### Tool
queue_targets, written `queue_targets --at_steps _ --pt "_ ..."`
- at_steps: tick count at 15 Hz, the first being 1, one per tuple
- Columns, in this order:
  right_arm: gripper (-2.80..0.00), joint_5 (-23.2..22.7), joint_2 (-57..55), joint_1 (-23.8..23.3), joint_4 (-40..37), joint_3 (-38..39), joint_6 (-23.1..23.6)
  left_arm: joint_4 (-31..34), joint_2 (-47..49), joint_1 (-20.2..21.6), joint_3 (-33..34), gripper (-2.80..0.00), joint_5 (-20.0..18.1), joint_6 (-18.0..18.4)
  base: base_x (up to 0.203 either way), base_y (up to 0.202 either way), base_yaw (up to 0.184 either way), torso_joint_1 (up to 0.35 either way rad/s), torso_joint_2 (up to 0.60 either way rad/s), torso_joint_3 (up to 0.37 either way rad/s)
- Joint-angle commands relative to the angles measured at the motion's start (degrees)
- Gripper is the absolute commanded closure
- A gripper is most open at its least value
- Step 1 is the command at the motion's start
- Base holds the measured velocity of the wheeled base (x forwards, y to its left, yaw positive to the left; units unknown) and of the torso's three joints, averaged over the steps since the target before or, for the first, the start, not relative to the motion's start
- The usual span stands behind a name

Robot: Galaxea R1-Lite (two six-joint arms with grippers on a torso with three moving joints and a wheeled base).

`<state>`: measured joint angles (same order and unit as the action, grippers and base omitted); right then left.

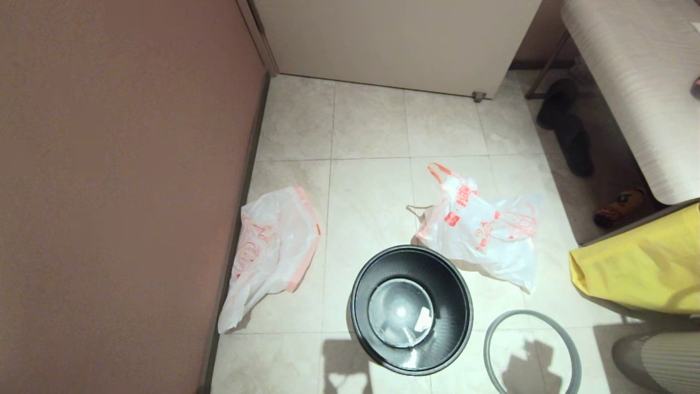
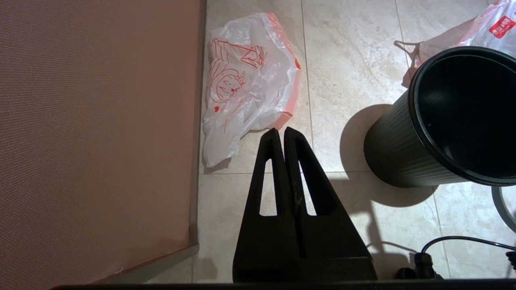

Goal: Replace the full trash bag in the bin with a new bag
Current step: Pick up a new trash bag

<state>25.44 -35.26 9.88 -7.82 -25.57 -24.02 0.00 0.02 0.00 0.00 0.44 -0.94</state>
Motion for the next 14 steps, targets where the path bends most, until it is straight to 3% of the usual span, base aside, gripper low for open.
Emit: queue_targets --at_steps 1,3,6,9,13,14 --pt "0.0 0.17 9.37 -1.31 -3.22 -0.24 0.83 0.0 -0.02 0.0 0.0 0.0 0.0 -0.03 0.0 0.0 0.0 0.0 0.0 0.0" --pt "0.0 -0.06 13.28 -2.09 -7.49 -0.78 4.74 0.0 -0.02 0.0 0.0 0.0 0.0 -0.03 0.0 0.0 0.0 0.0 0.0 0.0" --pt "0.0 0.09 15.63 -2.2 -8.3 -1.91 5.65 0.0 -0.02 0.0 0.0 0.0 0.0 -0.03 0.0 0.0 0.0 0.0 0.0 0.0" --pt "0.0 0.32 19.0 -2.32 -9.9 -2.24 9.64 0.0 -0.02 0.0 0.0 0.0 0.0 -0.03 0.0 0.0 0.0 0.0 0.0 0.0" --pt "0.0 0.47 19.0 -2.32 -9.93 -2.68 9.69 0.0 -0.02 0.0 0.0 0.0 0.0 -0.03 0.0 0.0 0.0 0.0 0.0 0.0" --pt "0.0 2.6 19.0 -2.55 -10.66 -3.41 9.53 0.0 -0.02 0.0 0.0 0.0 0.0 -0.03 0.0 0.0 0.0 0.0 0.0 0.0"
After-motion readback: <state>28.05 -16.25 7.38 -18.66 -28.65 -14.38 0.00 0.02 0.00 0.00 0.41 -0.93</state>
